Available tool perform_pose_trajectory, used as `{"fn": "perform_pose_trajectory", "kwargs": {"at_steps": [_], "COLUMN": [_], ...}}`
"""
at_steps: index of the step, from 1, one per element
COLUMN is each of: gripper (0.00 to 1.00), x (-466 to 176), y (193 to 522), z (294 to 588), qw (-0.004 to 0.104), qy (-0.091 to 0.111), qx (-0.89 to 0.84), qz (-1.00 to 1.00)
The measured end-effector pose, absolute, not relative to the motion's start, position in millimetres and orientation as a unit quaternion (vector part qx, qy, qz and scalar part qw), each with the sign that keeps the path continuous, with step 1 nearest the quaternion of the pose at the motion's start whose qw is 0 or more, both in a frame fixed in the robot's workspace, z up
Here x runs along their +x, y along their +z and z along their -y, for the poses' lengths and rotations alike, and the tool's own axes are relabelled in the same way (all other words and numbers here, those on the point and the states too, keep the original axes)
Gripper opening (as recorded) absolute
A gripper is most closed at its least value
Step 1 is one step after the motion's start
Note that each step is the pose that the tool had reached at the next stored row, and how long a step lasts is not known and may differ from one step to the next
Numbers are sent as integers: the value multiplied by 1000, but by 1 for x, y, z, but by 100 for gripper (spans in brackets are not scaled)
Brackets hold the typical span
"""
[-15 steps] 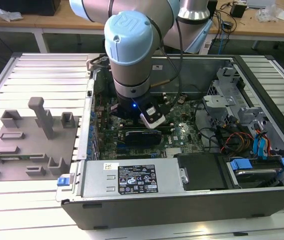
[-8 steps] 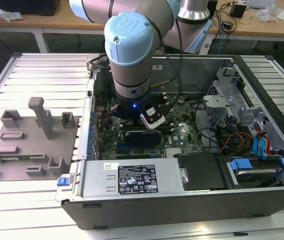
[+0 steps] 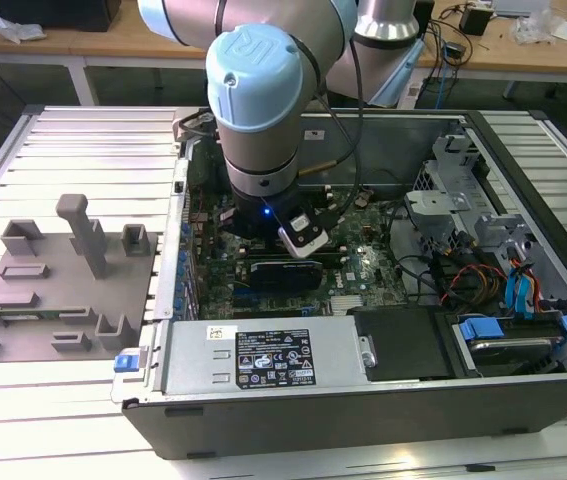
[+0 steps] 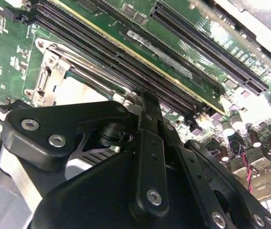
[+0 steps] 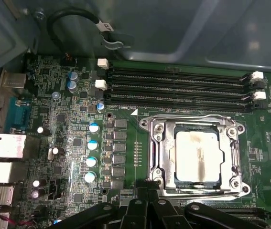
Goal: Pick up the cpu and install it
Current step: 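Install the second cpu locking lever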
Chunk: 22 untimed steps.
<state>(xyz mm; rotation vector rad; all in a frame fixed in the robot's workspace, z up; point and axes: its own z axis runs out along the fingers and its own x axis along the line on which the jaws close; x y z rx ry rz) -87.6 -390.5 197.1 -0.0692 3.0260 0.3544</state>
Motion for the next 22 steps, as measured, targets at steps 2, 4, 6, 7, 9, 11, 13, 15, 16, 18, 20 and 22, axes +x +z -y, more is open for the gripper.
{"fn": "perform_pose_trajectory", "kwargs": {"at_steps": [2,4,6,7,9,11,13,15,16,18,20,22], "gripper": [11,11,11,11,11,11,11,11,11,11,11,11], "x": [-88,-88,-88,-88,-88,-87,-81,-71,-67,-59,-52,-50], "y": [202,210,217,220,225,226,226,226,226,226,226,226], "z": [390,390,389,388,388,387,387,387,387,386,379,374], "qw": [47,47,47,47,46,46,46,46,46,46,46,46], "qy": [114,111,107,103,93,84,84,84,84,84,84,84], "qx": [-23,-23,-23,-23,-24,-24,-24,-24,-24,-24,-24,-24], "qz": [-992,-992,-993,-993,-994,-995,-995,-995,-995,-995,-995,-995]}}
